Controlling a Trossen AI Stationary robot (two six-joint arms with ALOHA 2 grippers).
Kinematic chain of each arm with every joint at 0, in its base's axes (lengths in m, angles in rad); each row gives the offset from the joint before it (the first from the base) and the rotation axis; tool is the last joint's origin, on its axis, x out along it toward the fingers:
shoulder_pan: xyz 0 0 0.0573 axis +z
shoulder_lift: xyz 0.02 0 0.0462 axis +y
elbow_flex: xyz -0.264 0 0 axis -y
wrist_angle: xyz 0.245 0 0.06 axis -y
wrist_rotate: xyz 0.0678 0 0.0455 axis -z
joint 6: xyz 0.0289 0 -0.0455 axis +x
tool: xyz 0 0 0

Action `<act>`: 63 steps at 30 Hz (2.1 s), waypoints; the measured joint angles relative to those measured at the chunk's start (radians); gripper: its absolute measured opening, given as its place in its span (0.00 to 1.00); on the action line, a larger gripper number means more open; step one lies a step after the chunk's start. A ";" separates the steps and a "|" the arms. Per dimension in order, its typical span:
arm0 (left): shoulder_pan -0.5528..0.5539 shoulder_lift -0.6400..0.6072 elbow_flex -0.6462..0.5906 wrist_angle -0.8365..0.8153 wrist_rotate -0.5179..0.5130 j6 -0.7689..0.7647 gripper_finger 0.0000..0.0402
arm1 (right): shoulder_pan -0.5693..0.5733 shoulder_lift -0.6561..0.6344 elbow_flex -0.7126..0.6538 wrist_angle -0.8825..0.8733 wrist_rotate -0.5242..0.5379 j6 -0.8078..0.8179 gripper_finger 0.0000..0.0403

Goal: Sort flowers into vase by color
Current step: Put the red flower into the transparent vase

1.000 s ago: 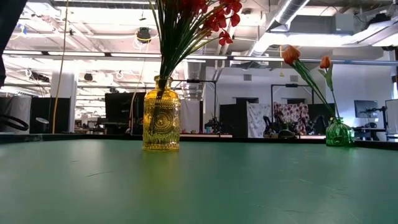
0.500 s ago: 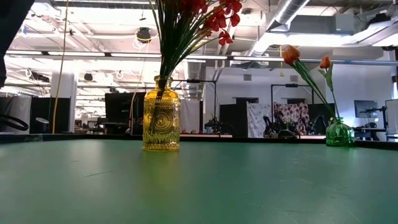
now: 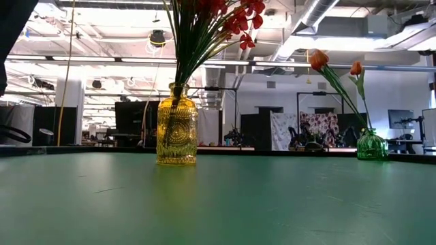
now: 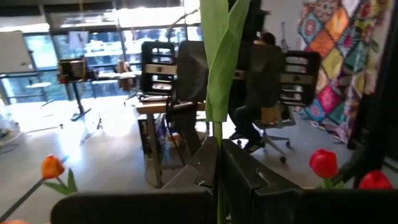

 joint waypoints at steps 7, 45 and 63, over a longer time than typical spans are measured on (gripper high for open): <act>0.007 0.000 0.000 0.001 0.055 0.045 0.00 | -0.094 0.043 0.000 0.002 -0.086 0.049 0.42; 0.064 -0.001 0.000 0.008 0.208 0.027 0.00 | -0.160 0.112 0.000 0.066 -0.130 0.035 0.30; 0.060 -0.001 0.000 0.011 0.205 -0.007 0.11 | -0.160 0.065 0.000 0.009 -0.134 0.079 0.06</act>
